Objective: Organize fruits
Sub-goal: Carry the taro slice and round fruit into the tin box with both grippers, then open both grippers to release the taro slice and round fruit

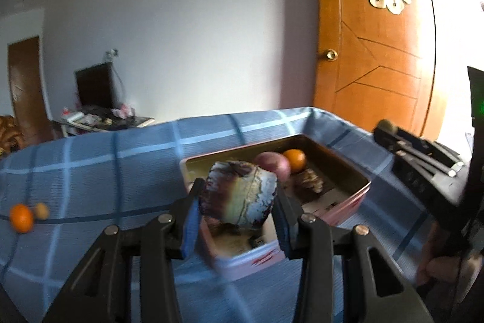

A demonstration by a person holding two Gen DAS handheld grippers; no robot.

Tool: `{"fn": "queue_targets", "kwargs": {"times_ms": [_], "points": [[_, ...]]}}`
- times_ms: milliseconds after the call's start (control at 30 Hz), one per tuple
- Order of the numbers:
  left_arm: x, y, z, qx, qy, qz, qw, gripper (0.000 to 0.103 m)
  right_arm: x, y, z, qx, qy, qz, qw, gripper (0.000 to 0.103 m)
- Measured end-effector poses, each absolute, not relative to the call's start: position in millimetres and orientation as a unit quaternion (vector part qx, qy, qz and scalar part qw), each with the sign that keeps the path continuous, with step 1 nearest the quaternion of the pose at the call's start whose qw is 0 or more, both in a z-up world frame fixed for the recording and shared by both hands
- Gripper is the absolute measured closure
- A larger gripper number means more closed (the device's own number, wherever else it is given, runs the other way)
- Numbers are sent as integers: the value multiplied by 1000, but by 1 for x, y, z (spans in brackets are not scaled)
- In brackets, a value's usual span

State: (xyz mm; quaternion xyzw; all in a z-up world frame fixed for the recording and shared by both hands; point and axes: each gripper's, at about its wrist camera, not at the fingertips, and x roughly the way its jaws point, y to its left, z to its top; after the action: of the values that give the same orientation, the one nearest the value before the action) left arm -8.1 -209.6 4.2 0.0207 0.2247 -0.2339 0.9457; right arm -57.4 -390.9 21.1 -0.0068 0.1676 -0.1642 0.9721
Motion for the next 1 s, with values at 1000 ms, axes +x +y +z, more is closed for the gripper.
{"fn": "queue_targets", "kwargs": {"times_ms": [1000], "points": [[57, -246, -16, 25, 333, -178, 926, 59, 25, -362, -3, -60, 285, -18, 956, 73]]}}
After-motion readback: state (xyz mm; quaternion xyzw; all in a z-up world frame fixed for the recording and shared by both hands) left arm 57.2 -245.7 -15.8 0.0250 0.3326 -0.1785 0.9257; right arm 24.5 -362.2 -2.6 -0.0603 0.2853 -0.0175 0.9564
